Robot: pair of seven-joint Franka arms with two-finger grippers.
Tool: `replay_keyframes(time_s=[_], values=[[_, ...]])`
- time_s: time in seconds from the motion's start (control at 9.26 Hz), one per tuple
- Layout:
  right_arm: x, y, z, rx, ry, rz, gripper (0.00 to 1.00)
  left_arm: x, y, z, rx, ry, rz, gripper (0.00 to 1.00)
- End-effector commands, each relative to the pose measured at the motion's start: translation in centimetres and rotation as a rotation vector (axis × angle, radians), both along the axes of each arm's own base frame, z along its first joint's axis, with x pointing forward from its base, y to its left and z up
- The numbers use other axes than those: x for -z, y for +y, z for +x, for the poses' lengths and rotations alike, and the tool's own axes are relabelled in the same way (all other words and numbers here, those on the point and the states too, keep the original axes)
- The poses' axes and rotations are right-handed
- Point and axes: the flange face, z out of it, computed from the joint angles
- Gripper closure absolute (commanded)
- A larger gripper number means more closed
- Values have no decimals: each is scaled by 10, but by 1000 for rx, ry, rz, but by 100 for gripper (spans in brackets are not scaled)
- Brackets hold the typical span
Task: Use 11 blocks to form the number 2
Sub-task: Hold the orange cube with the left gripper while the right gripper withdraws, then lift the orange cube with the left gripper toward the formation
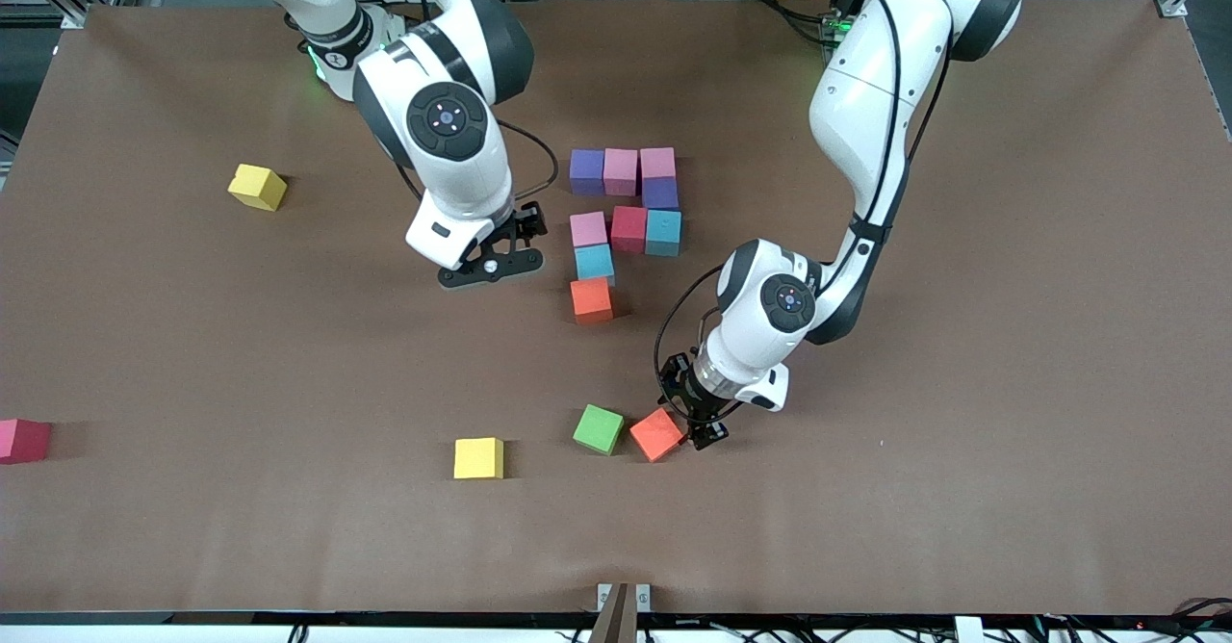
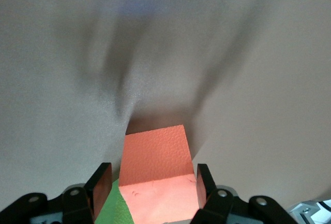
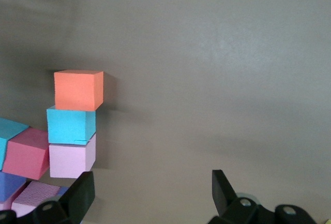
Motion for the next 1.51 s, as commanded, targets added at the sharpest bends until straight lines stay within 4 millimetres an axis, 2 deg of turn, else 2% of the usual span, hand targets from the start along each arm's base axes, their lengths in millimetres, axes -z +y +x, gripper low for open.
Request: replay_keyframes(time_s=[0.0, 0.32, 0.54, 0.65, 0.86, 1.4], values=[[-5, -14, 15, -17, -9, 7, 0, 2, 1, 1, 21, -4, -1, 25], [-18, -14, 28, -13, -85, 41, 0, -3, 3, 6, 19, -48, -8, 26], [-22, -16, 34, -6, -123, 62, 0, 3, 3, 7, 24, -68, -8, 26], [-25, -25, 45, 14, -158, 83, 0, 3, 3, 9, 34, -81, -7, 26], [-25, -19, 42, 6, -163, 85, 0, 8, 0, 8, 41, -90, -8, 25], [-20, -25, 50, 15, -177, 92, 0, 20, -8, 4, 84, -110, 0, 26]])
